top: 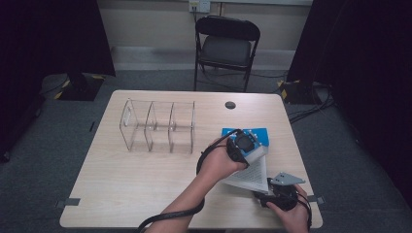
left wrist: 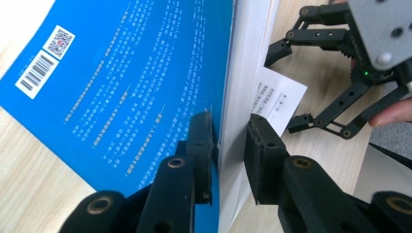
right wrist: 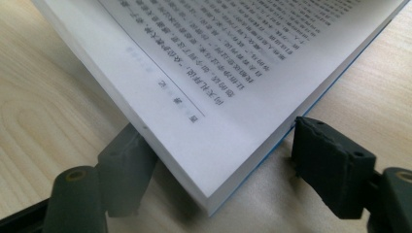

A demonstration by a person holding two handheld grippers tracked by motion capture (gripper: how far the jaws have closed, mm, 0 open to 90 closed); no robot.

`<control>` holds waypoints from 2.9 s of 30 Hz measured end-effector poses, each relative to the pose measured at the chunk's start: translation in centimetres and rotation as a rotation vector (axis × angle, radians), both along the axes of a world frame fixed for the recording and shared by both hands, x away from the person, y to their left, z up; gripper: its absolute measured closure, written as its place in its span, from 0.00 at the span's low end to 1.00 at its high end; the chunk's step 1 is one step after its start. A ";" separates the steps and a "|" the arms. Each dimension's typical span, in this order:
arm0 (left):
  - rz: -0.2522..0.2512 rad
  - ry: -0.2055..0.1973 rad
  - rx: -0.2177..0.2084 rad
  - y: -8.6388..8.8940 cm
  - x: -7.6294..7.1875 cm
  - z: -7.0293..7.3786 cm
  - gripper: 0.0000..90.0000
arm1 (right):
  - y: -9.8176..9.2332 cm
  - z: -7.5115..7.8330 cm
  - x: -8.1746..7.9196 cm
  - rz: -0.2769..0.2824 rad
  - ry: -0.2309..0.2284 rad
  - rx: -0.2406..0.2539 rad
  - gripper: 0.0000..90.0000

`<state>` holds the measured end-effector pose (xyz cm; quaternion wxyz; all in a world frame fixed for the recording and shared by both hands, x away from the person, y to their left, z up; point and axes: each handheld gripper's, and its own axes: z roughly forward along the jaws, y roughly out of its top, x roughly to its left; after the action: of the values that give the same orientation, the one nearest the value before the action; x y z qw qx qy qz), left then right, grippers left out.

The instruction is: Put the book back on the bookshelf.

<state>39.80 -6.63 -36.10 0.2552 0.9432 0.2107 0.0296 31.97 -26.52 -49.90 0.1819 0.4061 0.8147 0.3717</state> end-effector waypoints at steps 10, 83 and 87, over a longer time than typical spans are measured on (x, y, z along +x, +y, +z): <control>-0.017 -0.013 0.009 -0.4 -0.4 -0.7 0.82 | -0.6 1.0 -0.1 -0.023 -0.052 0.048 0.29; -0.135 -0.094 -0.205 2.0 -3.5 11.1 1.00 | 0.6 5.0 2.1 0.150 -0.245 -0.061 0.17; -0.086 -0.071 -0.067 2.7 -2.8 8.9 0.94 | 0.9 0.9 1.5 0.160 -0.207 -0.158 0.18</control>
<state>36.98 -3.91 -27.19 0.2949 0.9407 0.1615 0.0451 33.45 -25.57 -48.96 0.2663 0.2838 0.8481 0.3595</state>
